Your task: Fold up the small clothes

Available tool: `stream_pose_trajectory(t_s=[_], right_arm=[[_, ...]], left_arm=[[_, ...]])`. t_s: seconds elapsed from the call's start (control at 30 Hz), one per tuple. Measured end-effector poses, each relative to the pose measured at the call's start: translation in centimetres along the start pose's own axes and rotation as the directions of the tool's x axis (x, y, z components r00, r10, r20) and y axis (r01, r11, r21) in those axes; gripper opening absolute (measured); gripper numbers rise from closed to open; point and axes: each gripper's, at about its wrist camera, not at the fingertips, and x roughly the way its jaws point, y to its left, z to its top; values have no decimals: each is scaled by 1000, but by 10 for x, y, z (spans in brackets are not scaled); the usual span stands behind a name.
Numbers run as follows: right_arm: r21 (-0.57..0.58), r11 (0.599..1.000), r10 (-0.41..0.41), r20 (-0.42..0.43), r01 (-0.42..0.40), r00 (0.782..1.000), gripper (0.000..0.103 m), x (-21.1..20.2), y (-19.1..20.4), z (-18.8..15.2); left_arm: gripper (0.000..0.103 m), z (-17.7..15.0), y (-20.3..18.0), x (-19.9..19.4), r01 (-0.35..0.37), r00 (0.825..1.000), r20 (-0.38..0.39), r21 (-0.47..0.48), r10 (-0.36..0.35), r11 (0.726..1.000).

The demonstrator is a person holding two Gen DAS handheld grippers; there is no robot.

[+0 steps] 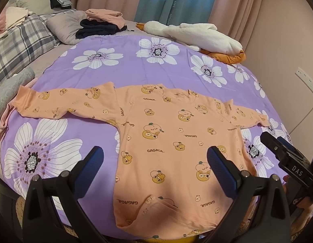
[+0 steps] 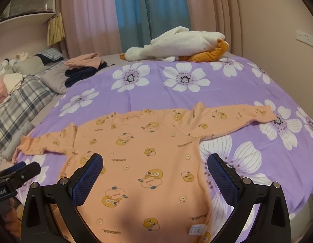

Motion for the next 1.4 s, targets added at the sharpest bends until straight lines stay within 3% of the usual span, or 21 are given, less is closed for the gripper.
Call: stream_pose_trajectory(t_s=[0.53,1.4], right_arm=[[-25,998,65,-5,-65,998,102,-2,12,-4],[-20,997,78,-12,-79,997,102,-3,14,-6]], left_arm=[[102,-5,-12,3,25,1000,-20,38,-24,999],[102,-8,-24,6,46,998,-37,70,-43,996]])
